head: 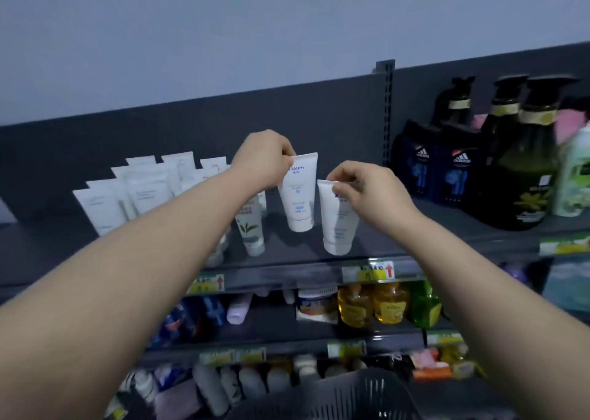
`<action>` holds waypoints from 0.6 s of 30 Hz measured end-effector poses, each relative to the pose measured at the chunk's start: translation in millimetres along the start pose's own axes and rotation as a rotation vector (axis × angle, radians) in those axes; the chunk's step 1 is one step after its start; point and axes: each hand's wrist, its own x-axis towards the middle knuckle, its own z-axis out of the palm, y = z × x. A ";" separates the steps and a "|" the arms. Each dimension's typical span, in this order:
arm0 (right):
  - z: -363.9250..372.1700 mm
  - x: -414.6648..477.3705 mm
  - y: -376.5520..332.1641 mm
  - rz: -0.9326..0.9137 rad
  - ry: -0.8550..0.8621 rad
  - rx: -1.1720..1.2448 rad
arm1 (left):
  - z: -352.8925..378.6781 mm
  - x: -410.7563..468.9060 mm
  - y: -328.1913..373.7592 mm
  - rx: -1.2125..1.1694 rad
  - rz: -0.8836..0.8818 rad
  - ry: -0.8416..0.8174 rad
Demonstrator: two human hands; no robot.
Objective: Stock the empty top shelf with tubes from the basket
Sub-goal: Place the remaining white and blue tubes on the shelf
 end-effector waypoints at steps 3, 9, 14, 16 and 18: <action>7.0 30.8 14.9 0.014 -0.016 -0.026 | 19.4 43.1 -5.8 0.042 -0.048 -0.081; 23.5 73.1 39.7 0.008 -0.067 -0.041 | 58.1 102.6 -23.9 0.198 -0.084 -0.181; 41.1 93.4 49.9 -0.014 -0.094 -0.021 | 75.8 124.6 -30.7 0.246 -0.085 -0.248; 50.2 97.6 50.5 -0.026 -0.108 -0.013 | 82.6 127.1 -34.2 0.252 -0.079 -0.275; 58.8 100.7 48.9 -0.033 -0.124 -0.012 | 84.5 127.4 -38.6 0.219 -0.083 -0.274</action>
